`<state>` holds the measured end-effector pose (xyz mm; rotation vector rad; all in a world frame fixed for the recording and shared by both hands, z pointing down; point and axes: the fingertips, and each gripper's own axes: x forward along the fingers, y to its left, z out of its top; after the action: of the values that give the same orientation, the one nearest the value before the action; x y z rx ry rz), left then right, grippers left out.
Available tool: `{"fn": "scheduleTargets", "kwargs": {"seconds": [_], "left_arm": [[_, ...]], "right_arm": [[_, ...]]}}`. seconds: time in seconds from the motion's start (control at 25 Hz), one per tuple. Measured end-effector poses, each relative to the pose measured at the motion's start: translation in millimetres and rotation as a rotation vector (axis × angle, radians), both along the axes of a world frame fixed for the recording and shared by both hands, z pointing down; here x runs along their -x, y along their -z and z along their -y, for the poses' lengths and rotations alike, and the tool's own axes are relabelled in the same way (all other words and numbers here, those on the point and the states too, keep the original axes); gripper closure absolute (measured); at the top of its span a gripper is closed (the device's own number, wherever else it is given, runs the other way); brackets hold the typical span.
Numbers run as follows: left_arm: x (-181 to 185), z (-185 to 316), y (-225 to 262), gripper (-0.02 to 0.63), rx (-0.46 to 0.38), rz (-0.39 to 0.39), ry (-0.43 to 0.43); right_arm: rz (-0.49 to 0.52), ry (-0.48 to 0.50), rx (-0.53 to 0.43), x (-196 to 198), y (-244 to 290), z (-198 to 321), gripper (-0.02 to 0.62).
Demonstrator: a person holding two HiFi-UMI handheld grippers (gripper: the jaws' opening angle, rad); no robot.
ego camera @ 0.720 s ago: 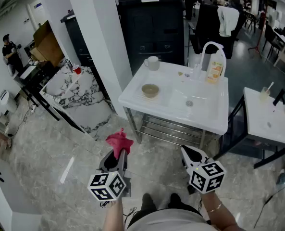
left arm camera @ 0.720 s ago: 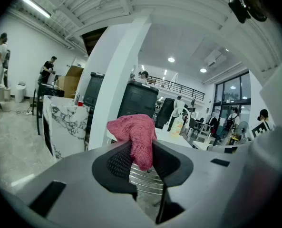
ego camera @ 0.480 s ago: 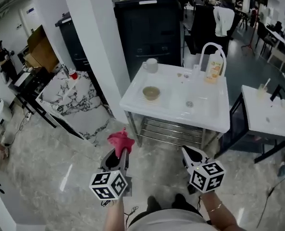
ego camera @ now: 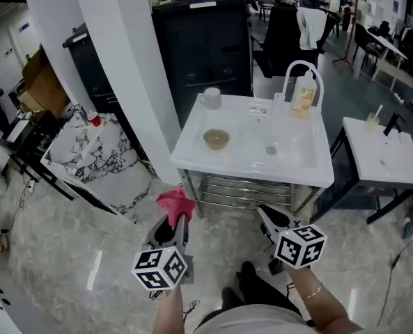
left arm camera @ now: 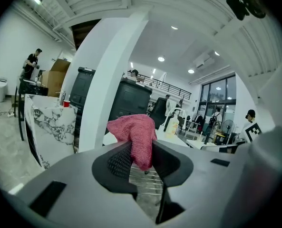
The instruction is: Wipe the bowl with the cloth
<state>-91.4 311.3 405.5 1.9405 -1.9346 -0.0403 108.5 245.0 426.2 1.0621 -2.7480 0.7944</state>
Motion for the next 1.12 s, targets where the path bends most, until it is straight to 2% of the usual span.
{"fn": "scheduleTargets", "kwargs": {"seconds": [0.12, 0.36, 0.56, 0.8, 1.12], "left_arm": [[11, 14, -5, 0.486, 0.011, 0.005, -0.015], [38, 58, -19, 0.486, 0.031, -0.041, 0.004], [65, 112, -18, 0.486, 0.034, -0.021, 0.041], [91, 191, -15, 0.486, 0.048, -0.002, 0.092], [102, 278, -19, 0.486, 0.073, 0.039, 0.094]], "right_arm": [[0.013, 0.002, 0.024, 15, -2, 14, 0.528], [0.018, -0.008, 0.058, 40, -13, 71, 0.502], [0.052, -0.007, 0.086, 65, -15, 142, 0.479], [0.043, 0.032, 0.137, 91, -28, 230, 0.459], [0.070, 0.048, 0.266, 112, -66, 314, 0.438]]}}
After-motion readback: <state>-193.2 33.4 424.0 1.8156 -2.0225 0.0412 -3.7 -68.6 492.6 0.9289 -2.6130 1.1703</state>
